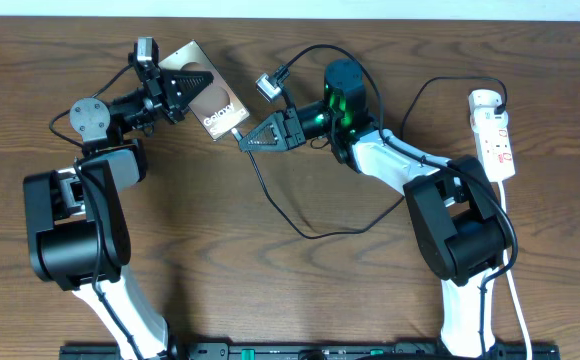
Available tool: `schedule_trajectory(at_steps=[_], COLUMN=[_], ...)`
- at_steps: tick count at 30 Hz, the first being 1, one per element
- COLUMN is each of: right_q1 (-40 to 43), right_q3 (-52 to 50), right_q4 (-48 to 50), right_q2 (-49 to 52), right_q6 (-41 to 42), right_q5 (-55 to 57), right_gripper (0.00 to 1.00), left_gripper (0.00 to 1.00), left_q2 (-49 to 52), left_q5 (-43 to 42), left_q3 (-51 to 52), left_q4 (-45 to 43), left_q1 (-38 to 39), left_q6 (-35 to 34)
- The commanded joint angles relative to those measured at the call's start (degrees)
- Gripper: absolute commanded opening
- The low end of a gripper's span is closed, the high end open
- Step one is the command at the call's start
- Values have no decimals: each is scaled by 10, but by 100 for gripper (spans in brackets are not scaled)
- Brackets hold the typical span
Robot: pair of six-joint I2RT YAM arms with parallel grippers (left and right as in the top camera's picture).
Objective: Plug charger to phone and switch on socket
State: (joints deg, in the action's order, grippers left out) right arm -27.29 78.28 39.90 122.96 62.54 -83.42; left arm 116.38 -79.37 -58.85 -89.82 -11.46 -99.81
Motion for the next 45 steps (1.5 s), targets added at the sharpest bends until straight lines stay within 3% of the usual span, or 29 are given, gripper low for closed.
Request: schedule_trajectory(at_steps=[1,19,26,34,45], right_q1=[-5,-6,-6,-6,-6], right_q3=[7,7,7,7,7], right_q4=[2,2,2,2,2], right_q2=[1,1,1,1,1], right_q6=[-9,-2,-3,-3,-5], right_q5=[21,25,25,14,12], right_gripper=[1,1,1,1,1], left_gripper=[7,7,7,7,7], left_q2=[-11,-11,-11,-11,-11], left_q5=[-24,-24,12,51,26], left_q3=[-7,-6,-6,-6,-6], left_q4=[-11,-11,-7,-3,-4], left_q1=[3,3,3,3,3], left_q6=[25,55,9,12,12])
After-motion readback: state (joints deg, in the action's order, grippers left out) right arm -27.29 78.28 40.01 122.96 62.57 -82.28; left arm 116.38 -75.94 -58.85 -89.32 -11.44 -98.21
